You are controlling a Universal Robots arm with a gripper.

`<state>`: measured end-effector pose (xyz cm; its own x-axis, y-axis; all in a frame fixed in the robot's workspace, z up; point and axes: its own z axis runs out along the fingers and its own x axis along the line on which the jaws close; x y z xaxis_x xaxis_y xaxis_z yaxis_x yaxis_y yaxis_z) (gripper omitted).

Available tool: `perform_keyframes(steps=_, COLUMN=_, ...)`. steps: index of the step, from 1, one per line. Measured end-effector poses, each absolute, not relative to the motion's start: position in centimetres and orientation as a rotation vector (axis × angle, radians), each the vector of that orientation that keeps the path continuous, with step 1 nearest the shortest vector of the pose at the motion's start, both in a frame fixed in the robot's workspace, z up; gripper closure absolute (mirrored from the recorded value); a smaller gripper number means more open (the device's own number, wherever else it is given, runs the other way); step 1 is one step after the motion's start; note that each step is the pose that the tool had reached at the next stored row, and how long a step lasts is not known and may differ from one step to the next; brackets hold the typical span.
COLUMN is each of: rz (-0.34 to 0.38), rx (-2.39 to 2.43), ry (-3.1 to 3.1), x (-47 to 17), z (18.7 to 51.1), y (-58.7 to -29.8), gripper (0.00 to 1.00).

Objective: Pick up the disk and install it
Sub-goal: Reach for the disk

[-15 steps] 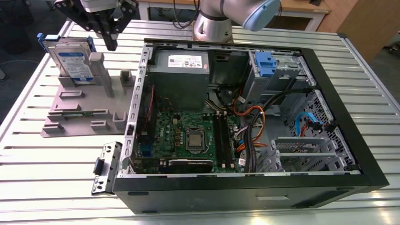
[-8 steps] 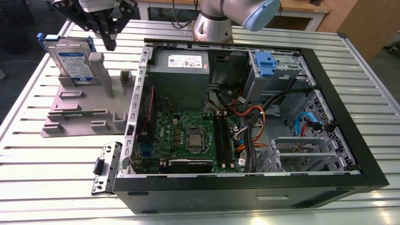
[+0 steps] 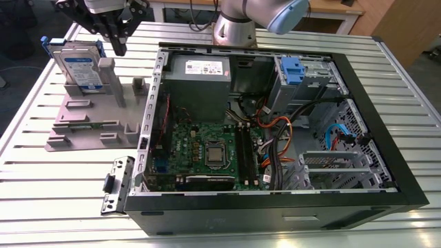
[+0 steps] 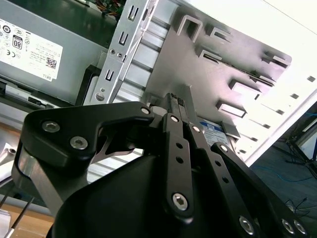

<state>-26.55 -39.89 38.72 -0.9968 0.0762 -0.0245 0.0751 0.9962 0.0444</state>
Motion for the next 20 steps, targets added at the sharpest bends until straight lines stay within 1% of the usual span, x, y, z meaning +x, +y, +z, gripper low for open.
perform_keyframes(steps=20, rz=0.068, rx=0.118, ry=3.112, x=-27.04, z=38.7, y=-39.89, gripper=0.9)
